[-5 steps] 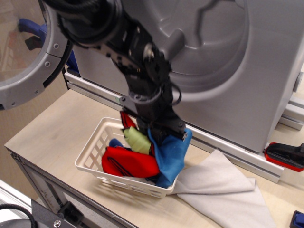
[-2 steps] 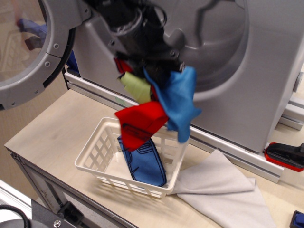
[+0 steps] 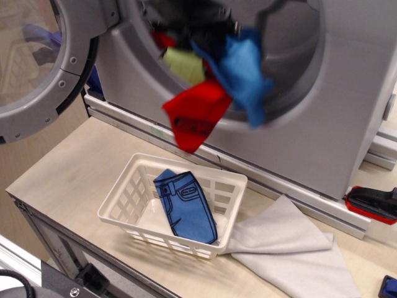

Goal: Put clothes in laundry machine

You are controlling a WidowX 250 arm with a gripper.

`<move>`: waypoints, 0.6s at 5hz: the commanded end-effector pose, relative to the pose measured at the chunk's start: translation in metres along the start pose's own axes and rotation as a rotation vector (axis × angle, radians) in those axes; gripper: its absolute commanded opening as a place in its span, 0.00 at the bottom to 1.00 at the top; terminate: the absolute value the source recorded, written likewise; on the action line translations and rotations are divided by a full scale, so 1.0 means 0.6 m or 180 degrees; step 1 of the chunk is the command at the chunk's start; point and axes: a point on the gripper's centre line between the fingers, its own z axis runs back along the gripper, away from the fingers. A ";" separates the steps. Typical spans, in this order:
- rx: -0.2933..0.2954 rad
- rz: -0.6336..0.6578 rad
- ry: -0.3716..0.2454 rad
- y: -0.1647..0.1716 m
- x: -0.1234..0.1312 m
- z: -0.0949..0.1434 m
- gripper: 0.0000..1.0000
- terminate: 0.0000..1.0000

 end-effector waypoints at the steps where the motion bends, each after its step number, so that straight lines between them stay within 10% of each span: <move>1: 0.0209 -0.0042 -0.0487 -0.006 0.051 -0.028 0.00 0.00; 3: 0.0500 0.0000 -0.0630 -0.013 0.090 -0.108 0.00 0.00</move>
